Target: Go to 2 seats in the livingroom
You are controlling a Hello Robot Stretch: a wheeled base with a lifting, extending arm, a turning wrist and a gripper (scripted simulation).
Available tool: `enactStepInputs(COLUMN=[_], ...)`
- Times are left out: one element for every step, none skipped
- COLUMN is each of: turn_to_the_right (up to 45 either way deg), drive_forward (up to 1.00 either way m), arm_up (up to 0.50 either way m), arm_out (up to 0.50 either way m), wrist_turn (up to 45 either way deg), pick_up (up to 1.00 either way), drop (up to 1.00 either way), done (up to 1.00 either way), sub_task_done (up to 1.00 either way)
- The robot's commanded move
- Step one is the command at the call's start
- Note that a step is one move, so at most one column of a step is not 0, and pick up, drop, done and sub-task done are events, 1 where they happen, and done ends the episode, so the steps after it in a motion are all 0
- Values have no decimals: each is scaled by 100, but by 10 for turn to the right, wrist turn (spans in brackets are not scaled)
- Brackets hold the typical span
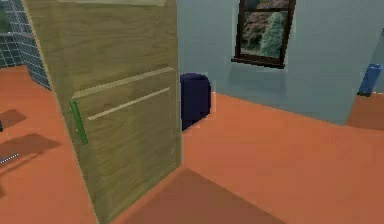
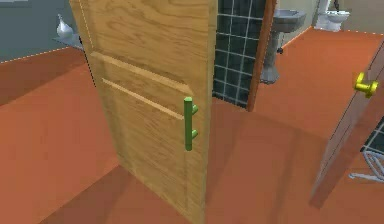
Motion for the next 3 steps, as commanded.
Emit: enactStepInputs(turn_to_the_right=[180, 0, 30], drive_forward=[0, 100, 0], arm_up=[0, 0, 0], arm_out=[0, 0, 0], wrist_turn=[0, 0, 0], pick_up=[0, 0, 0], drop=[0, 0, 0], done=[0, 0, 0], sub_task_done=[0, 0, 0])
